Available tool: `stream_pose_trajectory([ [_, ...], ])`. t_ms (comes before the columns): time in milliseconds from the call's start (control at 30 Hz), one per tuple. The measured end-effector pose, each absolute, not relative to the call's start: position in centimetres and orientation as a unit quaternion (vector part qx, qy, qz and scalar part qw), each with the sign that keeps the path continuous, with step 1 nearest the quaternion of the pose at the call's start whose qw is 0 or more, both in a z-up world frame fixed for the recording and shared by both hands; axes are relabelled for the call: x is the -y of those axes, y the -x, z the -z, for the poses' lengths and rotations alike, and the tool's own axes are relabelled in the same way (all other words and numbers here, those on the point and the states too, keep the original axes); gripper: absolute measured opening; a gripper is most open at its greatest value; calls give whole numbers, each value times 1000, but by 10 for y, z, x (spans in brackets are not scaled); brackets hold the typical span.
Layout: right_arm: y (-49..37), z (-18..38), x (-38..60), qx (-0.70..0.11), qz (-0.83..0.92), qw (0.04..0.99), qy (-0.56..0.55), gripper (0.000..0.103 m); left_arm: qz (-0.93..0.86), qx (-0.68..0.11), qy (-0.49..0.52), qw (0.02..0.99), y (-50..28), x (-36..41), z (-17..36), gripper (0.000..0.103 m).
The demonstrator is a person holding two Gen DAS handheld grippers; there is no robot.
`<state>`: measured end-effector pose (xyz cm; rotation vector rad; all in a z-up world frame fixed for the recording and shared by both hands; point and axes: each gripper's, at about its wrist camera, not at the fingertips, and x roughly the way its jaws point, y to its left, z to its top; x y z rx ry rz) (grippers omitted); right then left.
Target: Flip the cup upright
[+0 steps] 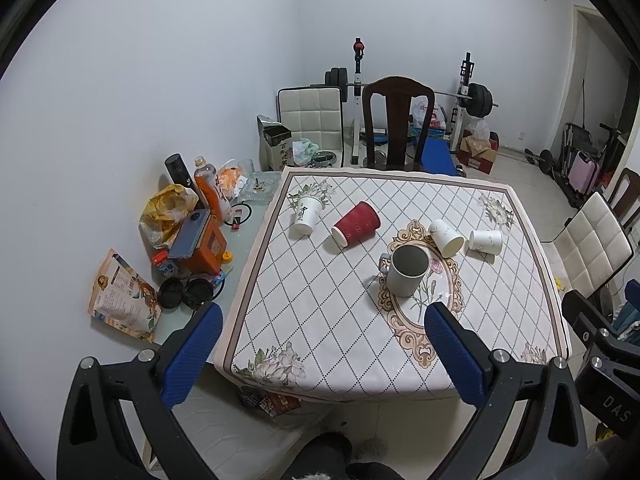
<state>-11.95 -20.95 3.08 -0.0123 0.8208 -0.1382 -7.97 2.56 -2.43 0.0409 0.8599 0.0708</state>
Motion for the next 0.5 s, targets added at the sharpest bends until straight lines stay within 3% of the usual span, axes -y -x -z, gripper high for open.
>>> stream_pose_trajectory([
  [500,112,-28,211,-405,59,912,7,103,-32,-425,-11,905,80,-25,28,103],
])
